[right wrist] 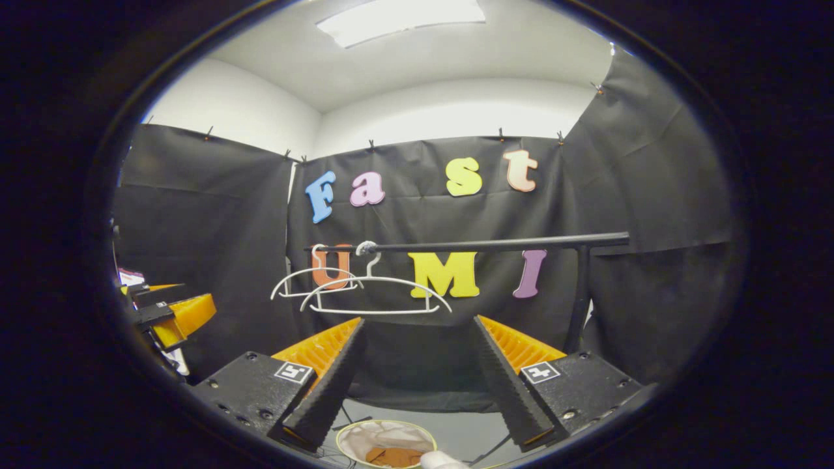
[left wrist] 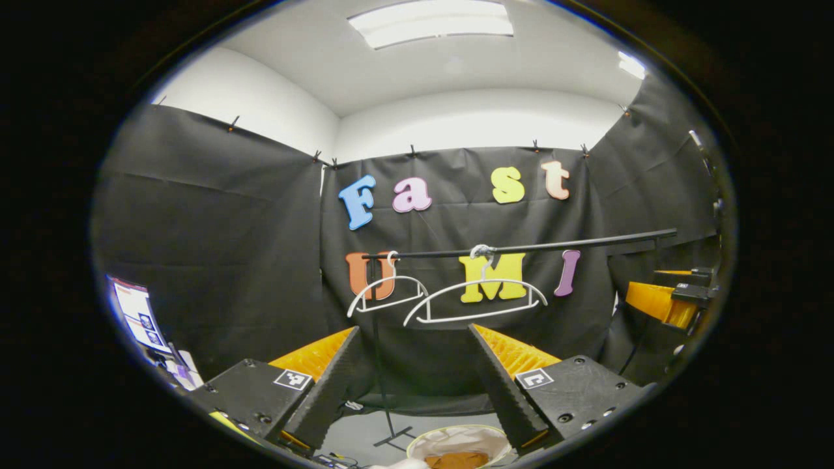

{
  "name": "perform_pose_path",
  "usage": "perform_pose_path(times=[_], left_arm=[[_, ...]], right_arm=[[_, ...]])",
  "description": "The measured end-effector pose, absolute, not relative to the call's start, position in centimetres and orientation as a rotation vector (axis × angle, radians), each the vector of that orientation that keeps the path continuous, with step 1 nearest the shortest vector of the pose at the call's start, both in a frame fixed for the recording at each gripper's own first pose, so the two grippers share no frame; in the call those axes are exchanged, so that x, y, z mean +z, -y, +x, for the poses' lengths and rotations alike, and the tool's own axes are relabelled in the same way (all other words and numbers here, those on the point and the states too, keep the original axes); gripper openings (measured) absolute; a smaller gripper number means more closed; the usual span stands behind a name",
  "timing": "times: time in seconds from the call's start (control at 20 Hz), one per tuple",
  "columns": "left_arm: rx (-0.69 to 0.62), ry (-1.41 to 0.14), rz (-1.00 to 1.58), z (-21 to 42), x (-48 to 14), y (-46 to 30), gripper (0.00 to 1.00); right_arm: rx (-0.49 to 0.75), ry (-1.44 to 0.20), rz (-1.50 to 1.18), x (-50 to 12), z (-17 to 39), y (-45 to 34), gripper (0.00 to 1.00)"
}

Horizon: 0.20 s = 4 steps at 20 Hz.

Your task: Grasp the clothes on the hanger with both hands and then place them into the laundry hamper below.

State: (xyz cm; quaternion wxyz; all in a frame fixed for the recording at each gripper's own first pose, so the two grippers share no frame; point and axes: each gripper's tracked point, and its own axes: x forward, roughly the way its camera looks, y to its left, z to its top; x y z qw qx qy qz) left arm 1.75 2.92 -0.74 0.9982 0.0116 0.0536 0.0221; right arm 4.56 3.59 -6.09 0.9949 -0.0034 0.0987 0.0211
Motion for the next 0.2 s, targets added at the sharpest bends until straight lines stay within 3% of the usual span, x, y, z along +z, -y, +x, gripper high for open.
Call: perform_pose_path(times=[0.2], left_arm=[[0.045, -0.109, 0.031, 1.43, -0.89, -3.05, 1.0]], right_arm=[[0.044, -0.193, -0.009, -6.4, 4.3, -3.83, 1.0]])
